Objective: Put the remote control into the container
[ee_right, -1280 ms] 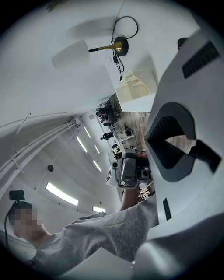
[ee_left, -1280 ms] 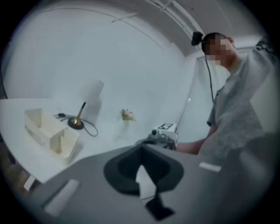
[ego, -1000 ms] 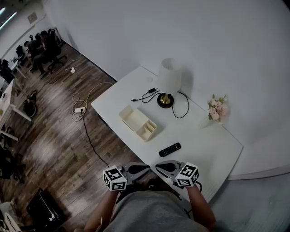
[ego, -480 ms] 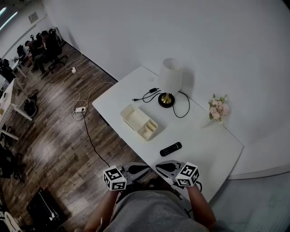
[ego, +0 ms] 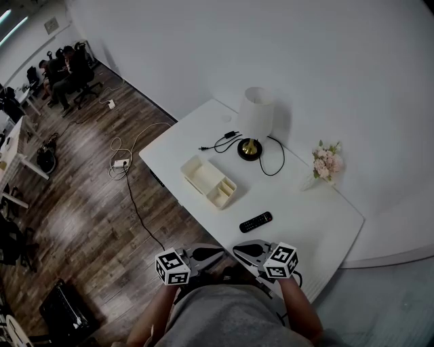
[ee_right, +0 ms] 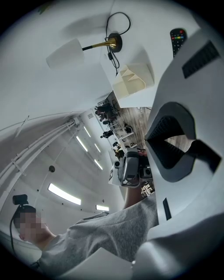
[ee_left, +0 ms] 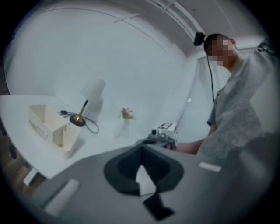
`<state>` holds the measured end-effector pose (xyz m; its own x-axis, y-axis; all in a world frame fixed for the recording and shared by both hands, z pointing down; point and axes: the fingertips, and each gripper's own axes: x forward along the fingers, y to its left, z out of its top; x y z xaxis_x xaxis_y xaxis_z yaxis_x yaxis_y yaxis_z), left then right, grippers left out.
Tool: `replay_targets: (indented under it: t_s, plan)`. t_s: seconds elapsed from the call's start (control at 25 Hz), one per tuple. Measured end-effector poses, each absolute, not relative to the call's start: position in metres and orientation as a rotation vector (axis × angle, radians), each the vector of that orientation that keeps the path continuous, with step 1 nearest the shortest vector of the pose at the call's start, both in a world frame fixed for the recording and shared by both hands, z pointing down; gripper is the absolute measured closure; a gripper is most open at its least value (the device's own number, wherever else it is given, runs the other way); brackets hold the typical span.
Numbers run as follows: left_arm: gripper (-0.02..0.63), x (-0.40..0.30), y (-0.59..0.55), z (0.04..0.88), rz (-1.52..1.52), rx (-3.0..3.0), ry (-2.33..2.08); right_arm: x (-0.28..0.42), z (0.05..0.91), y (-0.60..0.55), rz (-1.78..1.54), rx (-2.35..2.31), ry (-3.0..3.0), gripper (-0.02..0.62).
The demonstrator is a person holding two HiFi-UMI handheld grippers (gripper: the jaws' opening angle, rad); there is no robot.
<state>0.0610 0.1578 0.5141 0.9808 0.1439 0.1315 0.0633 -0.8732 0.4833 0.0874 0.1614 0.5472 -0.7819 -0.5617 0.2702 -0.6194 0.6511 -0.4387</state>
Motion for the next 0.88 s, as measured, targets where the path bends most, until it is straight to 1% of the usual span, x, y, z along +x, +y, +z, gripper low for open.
replay_targets:
  t_s: [0.56, 0.68, 0.88]
  plan:
    - [0.606, 0.062, 0.161, 0.525, 0.267, 2.607, 0.139, 0.101, 0.567, 0.167, 0.876, 1.055, -2.696, 0.58]
    - [0.606, 0.062, 0.161, 0.528, 0.279, 2.594, 0.147, 0.12, 0.598, 0.164, 0.901, 1.138, -2.526, 0.58]
    - [0.606, 0.062, 0.16, 0.531, 0.287, 2.573, 0.184, 0.163, 0.677, 0.166, 1.003, 1.253, -2.112, 0.58]
